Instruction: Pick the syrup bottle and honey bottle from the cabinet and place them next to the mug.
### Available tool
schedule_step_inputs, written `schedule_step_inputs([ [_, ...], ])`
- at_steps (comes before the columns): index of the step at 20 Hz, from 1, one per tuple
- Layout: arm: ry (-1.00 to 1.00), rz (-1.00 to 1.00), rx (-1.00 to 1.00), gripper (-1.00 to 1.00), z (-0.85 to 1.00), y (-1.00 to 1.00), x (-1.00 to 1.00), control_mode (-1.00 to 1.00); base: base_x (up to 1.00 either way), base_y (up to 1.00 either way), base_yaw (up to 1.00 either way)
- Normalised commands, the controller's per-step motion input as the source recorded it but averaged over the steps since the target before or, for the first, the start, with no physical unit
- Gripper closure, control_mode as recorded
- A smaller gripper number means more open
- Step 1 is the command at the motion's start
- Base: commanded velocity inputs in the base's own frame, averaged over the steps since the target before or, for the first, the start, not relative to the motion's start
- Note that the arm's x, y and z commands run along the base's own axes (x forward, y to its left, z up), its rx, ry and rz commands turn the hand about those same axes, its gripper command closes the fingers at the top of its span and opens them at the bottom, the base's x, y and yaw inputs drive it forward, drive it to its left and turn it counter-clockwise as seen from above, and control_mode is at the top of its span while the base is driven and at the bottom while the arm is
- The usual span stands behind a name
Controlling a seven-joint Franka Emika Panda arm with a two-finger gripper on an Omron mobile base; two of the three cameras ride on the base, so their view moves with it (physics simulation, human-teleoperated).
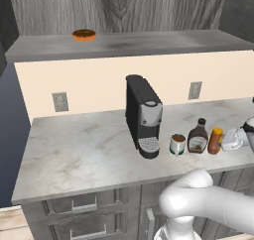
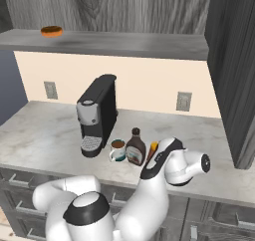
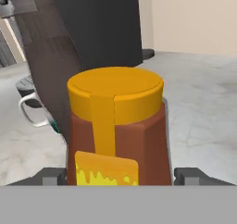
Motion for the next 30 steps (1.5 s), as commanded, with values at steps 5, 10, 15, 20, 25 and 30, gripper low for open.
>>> schedule_step_inputs([
  [5, -0.04, 0.0, -0.03, 1.0, -0.02, 0.0, 0.21, -1.0, 0.0, 0.0, 0.0],
  [10, -0.01, 0.0, -0.03, 1.0, -0.08, 0.0, 0.13, -1.0, 0.0, 0.0, 0.0],
  [15, 0.0, 0.0, 0.0, 1.0, -0.13, 0.0, 0.0, -1.0, 0.0, 0.0, 0.0],
  [20, 0.0, 0.0, 0.0, 1.0, -0.14, 0.0, 0.0, -1.0, 0.0, 0.0, 0.0],
  [25, 0.0, 0.0, 0.0, 1.0, 0.0, 0.0, 0.0, -1.0, 0.0, 0.0, 0.0],
  [30, 0.0, 0.0, 0.0, -1.0, 0.0, 0.0, 0.0, -1.0, 0.0, 0.0, 0.0],
])
